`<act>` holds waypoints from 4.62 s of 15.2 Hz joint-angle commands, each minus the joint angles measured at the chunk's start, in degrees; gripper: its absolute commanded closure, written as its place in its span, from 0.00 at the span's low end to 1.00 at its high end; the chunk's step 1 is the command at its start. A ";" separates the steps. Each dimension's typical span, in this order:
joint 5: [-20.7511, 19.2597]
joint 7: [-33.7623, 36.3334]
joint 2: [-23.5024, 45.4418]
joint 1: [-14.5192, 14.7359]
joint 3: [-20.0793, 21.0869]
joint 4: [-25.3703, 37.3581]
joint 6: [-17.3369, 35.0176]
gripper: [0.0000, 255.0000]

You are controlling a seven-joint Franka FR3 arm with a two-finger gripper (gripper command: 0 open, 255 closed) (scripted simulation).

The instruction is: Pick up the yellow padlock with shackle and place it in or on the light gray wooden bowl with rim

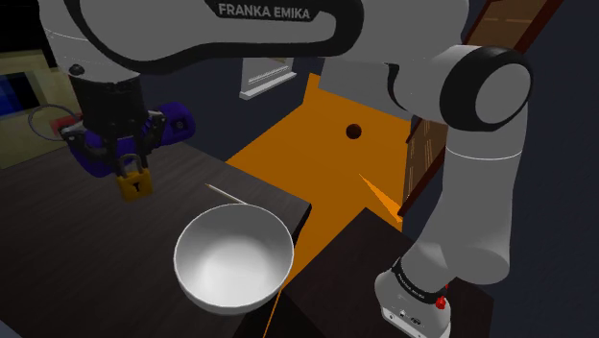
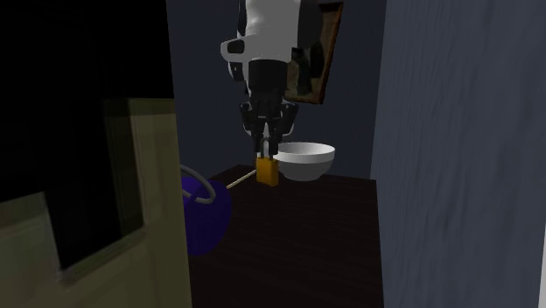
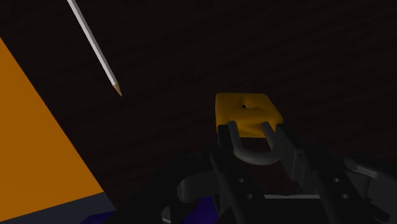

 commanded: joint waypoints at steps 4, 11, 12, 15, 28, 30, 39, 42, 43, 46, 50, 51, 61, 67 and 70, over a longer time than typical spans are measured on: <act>-0.26 -0.23 0.73 1.10 0.03 5.05 -4.30 1.00; -1.12 -0.67 2.62 3.21 -0.14 13.60 -10.89 1.00; -1.32 -0.74 3.03 3.61 -0.19 15.06 -11.93 1.00; -2.06 -1.00 4.52 5.07 -0.41 19.98 -15.28 1.00; 10.60 -0.19 -20.39 -3.68 3.19 -8.20 -9.34 1.00; 13.63 -0.74 -25.51 -4.40 3.10 -12.99 -8.68 1.00; 23.21 -2.52 -42.77 -3.17 1.01 -27.28 -8.76 1.00; 23.58 -2.76 -43.46 -2.99 0.98 -30.21 -6.44 1.00; 23.70 -2.83 -43.66 -2.93 0.99 -31.16 -5.67 1.00; 24.01 -3.01 -44.16 -2.77 1.05 -33.91 -3.37 1.00; 24.35 -3.17 -44.63 -2.56 1.23 -37.37 -0.32 1.00; 24.43 -3.19 -44.71 -2.51 1.29 -38.21 0.44 1.00; 24.78 -3.25 -44.88 -2.26 1.75 -42.90 4.98 1.00; 24.78 -3.25 -44.88 -2.26 1.75 -42.90 4.99 0.00; 24.78 -3.25 -44.88 -2.26 1.75 -42.90 4.98 0.00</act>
